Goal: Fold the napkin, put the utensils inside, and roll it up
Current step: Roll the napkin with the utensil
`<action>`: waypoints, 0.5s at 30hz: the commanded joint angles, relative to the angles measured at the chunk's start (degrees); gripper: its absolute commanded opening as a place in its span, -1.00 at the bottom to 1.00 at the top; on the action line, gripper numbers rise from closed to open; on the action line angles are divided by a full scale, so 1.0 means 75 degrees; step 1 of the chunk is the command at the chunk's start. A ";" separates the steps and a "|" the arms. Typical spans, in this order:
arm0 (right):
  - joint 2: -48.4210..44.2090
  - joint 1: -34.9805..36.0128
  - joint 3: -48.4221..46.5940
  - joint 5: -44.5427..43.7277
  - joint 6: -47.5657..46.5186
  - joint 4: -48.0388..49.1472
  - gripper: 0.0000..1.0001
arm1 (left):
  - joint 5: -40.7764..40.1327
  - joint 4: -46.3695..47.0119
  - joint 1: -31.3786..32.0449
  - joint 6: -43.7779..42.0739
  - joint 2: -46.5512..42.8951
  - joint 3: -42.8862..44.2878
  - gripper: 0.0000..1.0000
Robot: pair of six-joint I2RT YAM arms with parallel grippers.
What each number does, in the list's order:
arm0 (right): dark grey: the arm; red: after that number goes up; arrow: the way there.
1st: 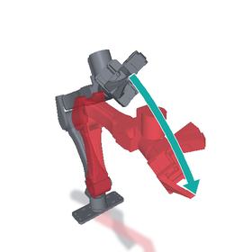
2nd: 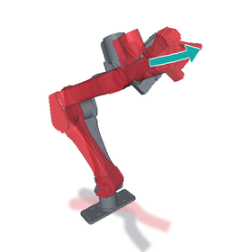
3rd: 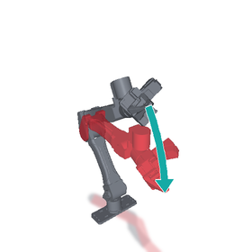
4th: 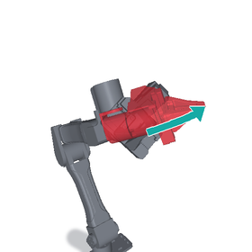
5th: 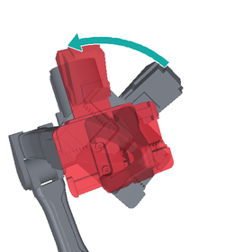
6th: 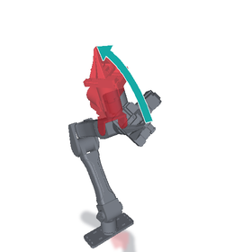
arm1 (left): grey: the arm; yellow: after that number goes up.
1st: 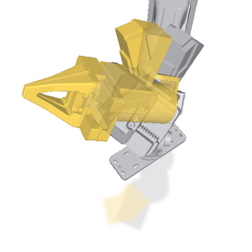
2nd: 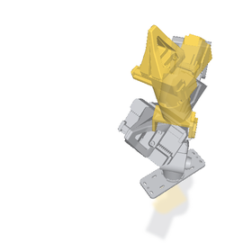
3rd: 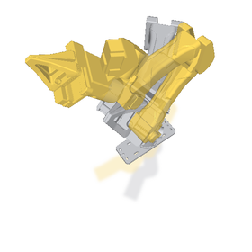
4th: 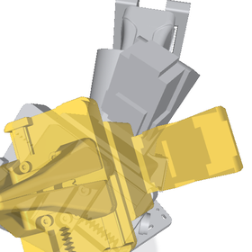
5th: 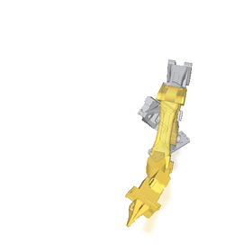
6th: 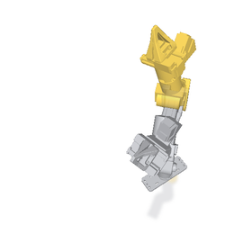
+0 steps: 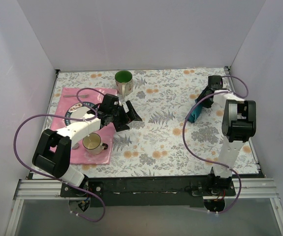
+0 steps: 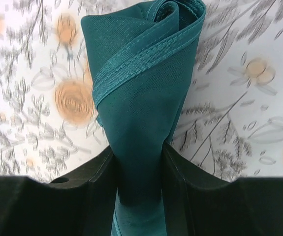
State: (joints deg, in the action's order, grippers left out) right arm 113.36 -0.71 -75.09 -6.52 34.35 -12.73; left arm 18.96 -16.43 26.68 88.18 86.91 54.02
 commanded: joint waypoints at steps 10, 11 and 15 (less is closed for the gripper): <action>0.1807 -0.0526 -0.2914 -0.0853 0.0225 -0.1373 0.18 | 0.0613 0.0268 -0.0053 -0.0226 0.0224 0.0086 0.85; 0.1830 -0.0526 -0.2949 -0.0853 0.0225 -0.1396 0.35 | 0.0613 0.0280 -0.0053 -0.0238 0.0236 0.0086 0.85; 0.1679 -0.0503 -0.3031 -0.0665 0.0038 -0.1466 0.71 | 0.0648 0.0280 -0.0041 -0.0238 0.0201 0.0110 0.85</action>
State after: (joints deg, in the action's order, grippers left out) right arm 126.08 -4.49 -96.23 -11.25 35.62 -20.51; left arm 22.57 -15.03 26.68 87.22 88.97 54.04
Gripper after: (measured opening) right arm 0.809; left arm 0.922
